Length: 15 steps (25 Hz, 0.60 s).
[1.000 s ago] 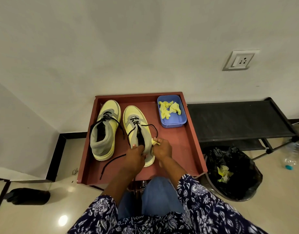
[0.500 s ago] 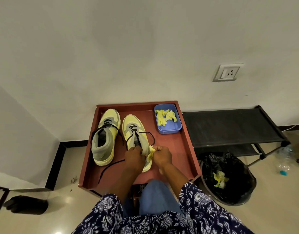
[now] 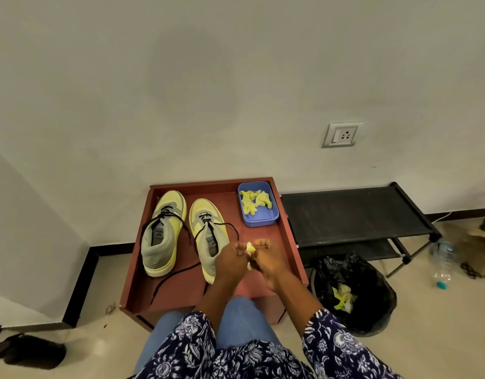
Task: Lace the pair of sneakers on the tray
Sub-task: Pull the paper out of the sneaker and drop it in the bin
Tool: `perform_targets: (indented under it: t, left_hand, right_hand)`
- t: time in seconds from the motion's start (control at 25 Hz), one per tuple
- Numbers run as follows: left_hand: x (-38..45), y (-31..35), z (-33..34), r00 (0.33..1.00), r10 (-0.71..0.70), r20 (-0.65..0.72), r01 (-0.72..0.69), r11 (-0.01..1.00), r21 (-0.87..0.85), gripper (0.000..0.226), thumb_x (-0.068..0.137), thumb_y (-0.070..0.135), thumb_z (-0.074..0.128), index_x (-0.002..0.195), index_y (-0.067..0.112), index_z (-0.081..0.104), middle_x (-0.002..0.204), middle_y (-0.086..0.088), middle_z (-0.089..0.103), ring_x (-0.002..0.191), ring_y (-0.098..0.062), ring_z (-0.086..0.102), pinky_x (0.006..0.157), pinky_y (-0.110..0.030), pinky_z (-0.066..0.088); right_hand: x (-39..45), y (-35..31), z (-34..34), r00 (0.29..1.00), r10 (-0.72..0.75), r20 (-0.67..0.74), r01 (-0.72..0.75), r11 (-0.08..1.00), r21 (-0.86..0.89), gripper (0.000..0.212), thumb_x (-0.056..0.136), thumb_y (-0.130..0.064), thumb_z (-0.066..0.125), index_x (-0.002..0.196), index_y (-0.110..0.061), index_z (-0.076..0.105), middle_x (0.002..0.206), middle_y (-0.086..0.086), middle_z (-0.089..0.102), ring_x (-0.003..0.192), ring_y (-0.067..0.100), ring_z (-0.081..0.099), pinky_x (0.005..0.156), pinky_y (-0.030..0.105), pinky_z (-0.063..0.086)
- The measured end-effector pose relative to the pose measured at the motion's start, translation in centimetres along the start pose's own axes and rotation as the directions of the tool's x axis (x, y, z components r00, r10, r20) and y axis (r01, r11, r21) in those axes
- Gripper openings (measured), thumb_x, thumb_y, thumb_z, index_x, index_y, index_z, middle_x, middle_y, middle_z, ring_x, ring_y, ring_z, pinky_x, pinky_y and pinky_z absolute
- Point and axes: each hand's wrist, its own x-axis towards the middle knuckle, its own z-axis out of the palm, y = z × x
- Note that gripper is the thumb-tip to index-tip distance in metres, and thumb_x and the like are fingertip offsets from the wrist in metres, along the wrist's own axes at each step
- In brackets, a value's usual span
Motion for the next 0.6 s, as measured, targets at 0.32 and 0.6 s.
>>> perform_targets:
  t: [0.32, 0.6]
  left_hand:
    - [-1.3, 3.2, 5.1, 0.997, -0.033, 0.075, 0.034, 0.999, -0.015, 0.022, 0.074, 0.004, 0.062, 0.062, 0.021, 0.055, 0.071, -0.004, 0.063, 0.071, -0.019, 0.057, 0.071, -0.032, 0.049]
    - [-2.7, 6.4, 11.1, 0.976, -0.048, 0.212, 0.066, 0.995, -0.079, 0.025, 0.076, -0.002, 0.059, 0.065, 0.020, 0.054, 0.073, -0.003, 0.062, 0.071, -0.021, 0.060, 0.058, -0.029, 0.048]
  right_hand:
    - [-2.6, 0.0, -6.8, 0.994, -0.014, -0.105, 0.026, 0.992, 0.122, 0.020, 0.081, 0.007, 0.051, 0.077, -0.005, 0.066, 0.072, 0.011, 0.064, 0.062, 0.015, 0.055, 0.059, 0.027, 0.049]
    - [-3.7, 1.5, -13.3, 0.957, 0.013, -0.290, 0.071, 0.958, 0.277, 0.013, 0.081, 0.007, 0.057, 0.088, -0.002, 0.064, 0.078, 0.017, 0.064, 0.064, 0.021, 0.058, 0.057, 0.031, 0.049]
